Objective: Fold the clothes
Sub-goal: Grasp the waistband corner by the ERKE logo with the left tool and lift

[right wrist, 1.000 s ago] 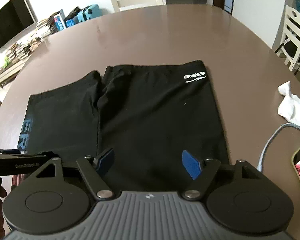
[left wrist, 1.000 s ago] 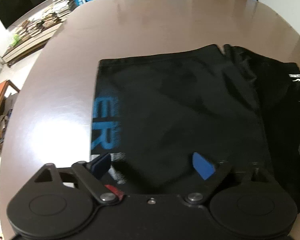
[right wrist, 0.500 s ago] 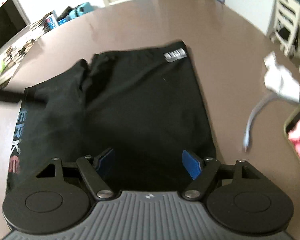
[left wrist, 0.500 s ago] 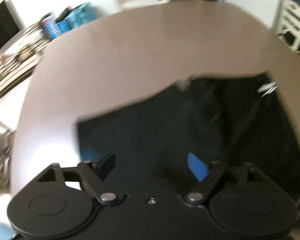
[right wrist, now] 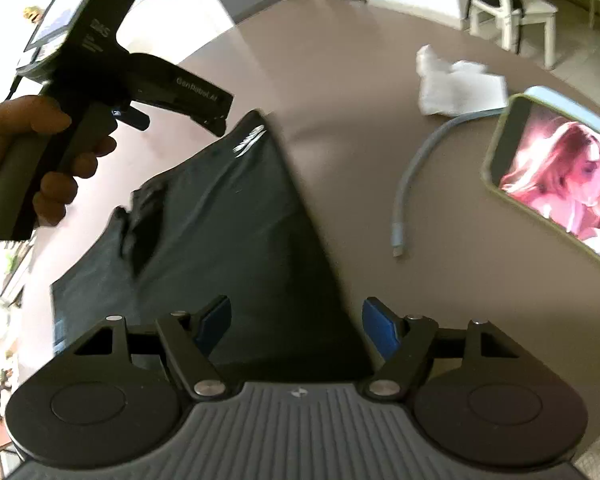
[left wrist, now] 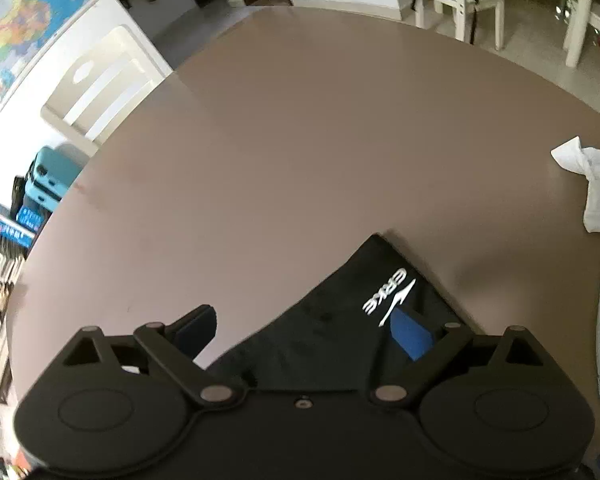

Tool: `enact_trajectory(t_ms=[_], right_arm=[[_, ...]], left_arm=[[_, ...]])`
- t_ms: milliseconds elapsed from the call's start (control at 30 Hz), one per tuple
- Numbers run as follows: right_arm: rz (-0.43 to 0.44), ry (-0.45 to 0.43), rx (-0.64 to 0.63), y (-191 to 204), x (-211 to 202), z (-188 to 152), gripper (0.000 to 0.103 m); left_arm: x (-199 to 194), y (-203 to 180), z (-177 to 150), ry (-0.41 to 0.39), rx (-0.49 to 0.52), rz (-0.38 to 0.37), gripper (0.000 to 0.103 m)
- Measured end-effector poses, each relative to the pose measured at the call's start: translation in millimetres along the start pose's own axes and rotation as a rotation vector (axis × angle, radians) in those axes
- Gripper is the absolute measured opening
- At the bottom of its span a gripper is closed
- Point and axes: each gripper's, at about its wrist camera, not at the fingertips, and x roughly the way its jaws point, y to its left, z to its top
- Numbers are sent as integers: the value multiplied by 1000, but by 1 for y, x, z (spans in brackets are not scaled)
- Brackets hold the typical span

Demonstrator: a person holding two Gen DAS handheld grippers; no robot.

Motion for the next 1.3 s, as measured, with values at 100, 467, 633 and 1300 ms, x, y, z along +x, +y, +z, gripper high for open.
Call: enact_trajectory(t_ms=[100, 467, 633, 1300], right_arm=[[7, 21, 40, -12, 5, 1, 66], [61, 8, 51, -15, 5, -1, 56], [141, 4, 74, -11, 6, 1, 67], [297, 81, -874, 86, 25, 42, 87]], left_arm=[[6, -13, 8, 9, 55, 24, 94], [23, -23, 13, 67, 84, 44, 87], [24, -25, 5, 65, 100, 54, 87], [6, 38, -49, 67, -96, -5, 87]])
